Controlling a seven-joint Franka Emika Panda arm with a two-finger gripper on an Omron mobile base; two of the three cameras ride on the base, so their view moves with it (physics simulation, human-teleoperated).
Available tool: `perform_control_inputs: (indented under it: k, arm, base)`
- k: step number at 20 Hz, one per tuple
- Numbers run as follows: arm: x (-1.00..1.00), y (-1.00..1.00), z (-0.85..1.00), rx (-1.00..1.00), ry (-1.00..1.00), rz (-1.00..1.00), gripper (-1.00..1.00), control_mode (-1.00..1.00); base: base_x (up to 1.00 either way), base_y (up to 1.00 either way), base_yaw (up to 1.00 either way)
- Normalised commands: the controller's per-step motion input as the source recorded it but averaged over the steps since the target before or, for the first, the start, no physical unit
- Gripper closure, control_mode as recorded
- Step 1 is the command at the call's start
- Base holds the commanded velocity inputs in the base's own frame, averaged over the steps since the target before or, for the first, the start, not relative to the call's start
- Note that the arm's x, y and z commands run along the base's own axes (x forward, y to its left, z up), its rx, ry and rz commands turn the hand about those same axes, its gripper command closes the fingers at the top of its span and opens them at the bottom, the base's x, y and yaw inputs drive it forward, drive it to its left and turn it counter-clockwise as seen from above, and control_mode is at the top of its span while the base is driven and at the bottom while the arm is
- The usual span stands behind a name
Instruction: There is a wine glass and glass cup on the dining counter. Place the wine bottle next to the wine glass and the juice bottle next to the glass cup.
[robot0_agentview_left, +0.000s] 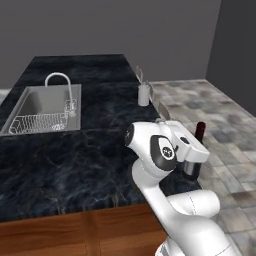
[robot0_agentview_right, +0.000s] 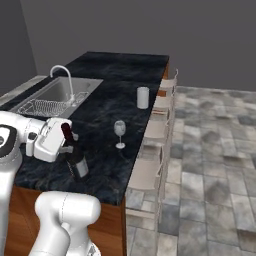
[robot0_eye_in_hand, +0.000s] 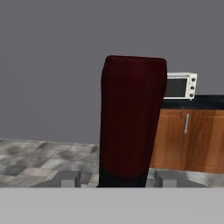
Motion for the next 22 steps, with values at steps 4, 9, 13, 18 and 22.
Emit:
perform_control_inputs:
  k: [4,9,13,18,22]
  arm:
    - [0.0,0.0,0.0,0.0,0.0,0.0,1.0,1.0]
    - [0.0,0.0,0.0,0.0,0.0,0.0,1.0,1.0]
    - [0.0,0.0,0.0,0.0,0.0,0.0,1.0,1.0]
    - [0.0,0.0,0.0,0.0,0.0,0.0,1.0,1.0]
    - [0.0,0.0,0.0,0.0,0.0,0.0,1.0,1.0]
  base:
    - [0.34,-0.21,0.07]
    - [0.22,-0.02,0.0]
    - [0.02,0.0,0.0]
    - [0.0,0.0,0.0]
    - [0.0,0.0,0.0]
